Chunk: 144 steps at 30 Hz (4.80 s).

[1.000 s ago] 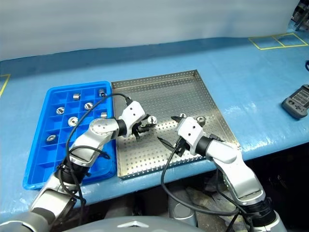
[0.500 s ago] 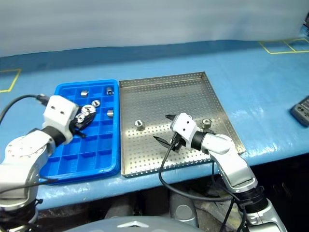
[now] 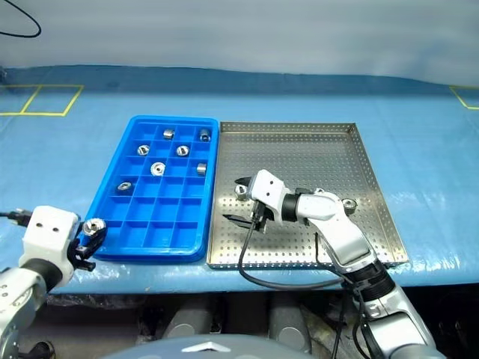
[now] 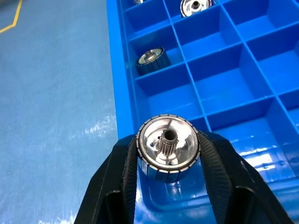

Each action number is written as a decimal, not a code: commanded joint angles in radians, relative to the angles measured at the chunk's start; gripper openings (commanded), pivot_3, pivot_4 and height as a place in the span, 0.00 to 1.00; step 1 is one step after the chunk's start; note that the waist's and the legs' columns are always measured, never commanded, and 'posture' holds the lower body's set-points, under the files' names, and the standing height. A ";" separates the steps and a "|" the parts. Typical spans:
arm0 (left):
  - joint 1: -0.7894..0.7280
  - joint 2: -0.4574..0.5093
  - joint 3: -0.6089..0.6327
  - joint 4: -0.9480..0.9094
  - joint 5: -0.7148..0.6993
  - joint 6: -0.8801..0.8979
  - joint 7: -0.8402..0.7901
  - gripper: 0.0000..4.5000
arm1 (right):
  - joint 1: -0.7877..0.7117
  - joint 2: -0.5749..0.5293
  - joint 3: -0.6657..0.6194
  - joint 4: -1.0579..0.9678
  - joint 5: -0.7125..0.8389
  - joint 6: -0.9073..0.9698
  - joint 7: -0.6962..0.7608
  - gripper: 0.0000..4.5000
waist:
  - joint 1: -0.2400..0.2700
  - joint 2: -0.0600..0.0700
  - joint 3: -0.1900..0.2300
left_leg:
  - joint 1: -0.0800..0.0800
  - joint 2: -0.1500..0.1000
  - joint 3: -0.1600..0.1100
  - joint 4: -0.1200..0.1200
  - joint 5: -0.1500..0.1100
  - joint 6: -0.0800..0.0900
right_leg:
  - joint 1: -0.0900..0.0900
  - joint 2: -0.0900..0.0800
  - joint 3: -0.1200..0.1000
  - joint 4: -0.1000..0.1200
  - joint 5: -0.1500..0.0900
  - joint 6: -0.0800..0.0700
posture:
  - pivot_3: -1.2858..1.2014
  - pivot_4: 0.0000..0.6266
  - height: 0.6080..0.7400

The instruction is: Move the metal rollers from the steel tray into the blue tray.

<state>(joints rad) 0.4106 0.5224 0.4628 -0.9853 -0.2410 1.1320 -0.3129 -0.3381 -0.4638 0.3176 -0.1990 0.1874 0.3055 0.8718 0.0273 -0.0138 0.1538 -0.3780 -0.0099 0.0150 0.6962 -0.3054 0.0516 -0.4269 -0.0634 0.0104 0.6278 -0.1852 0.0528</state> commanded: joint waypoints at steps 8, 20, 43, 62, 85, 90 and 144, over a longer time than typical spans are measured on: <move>-0.025 -0.016 -0.005 -0.057 -0.046 0.034 0.087 0.38 | -0.007 0.007 -0.015 -0.026 0.000 -0.029 0.002 1.00 | 0.004 0.000 0.000 | 0.000 0.000 -0.002 -0.001 0.000 0.000 | 0.001 0.003 -0.002 0.000 0.000 -0.002 | 0.55 0.24 1.00; -0.195 -0.027 0.025 -0.037 -0.039 0.089 0.096 0.89 | 0.014 0.003 -0.032 -0.048 -0.004 -0.026 -0.025 1.00 | -0.003 0.000 0.000 | 0.000 0.000 -0.002 -0.001 0.003 -0.004 | 0.002 0.007 -0.002 0.001 0.000 -0.002 | 0.54 0.24 1.00; -0.863 -0.037 -0.772 0.687 0.052 -0.202 -0.082 0.89 | 0.266 -0.047 -0.209 -0.294 -0.039 0.057 -0.253 1.00 | -0.149 0.001 0.000 | -0.001 0.000 0.006 -0.002 0.000 0.001 | -0.001 0.008 0.005 -0.001 0.001 0.001 | 0.38 0.24 1.00; -0.885 -0.082 -0.804 0.843 0.163 -0.206 -0.095 0.80 | 0.259 -0.042 -0.189 -0.307 -0.036 0.067 -0.256 1.00 | -0.222 0.001 0.000 | -0.001 0.000 0.005 -0.002 -0.001 0.003 | -0.001 0.008 0.006 0.000 0.006 0.008 | 0.39 0.24 1.00; -0.868 -0.095 -0.789 0.848 0.176 -0.225 -0.105 0.40 | 0.245 -0.038 -0.178 -0.300 -0.033 0.064 -0.249 1.00 | -0.217 0.002 -0.001 | -0.001 -0.001 0.006 -0.001 -0.002 0.005 | -0.001 0.006 0.007 0.000 0.006 0.010 | 0.40 0.24 1.00; -0.861 -0.125 -0.730 0.817 0.146 -0.247 -0.095 0.40 | 0.241 -0.037 -0.173 -0.297 -0.034 0.062 -0.246 1.00 | -0.217 0.002 0.000 | -0.001 -0.001 0.006 -0.001 -0.002 0.005 | -0.002 0.004 0.007 0.000 0.006 0.010 | 0.40 0.24 1.00; -0.314 0.008 -0.264 0.234 0.093 -0.030 0.096 0.40 | 0.117 -0.018 -0.099 -0.194 -0.026 0.049 -0.107 1.00 | -0.068 0.002 0.004 | 0.001 -0.001 0.004 -0.001 0.004 0.001 | -0.003 0.003 0.003 0.010 0.000 -0.002 | 0.48 0.24 1.00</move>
<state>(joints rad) 0.0988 0.5308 0.1944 -0.7447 -0.1567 1.1230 -0.2180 -0.2136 -0.4805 0.2287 -0.3674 0.1473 0.3750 0.7635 -0.0411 -0.0117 0.1580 -0.3771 -0.0109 0.0187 0.6951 -0.3010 0.0531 -0.4294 -0.0602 0.0131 0.6378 -0.1849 0.0510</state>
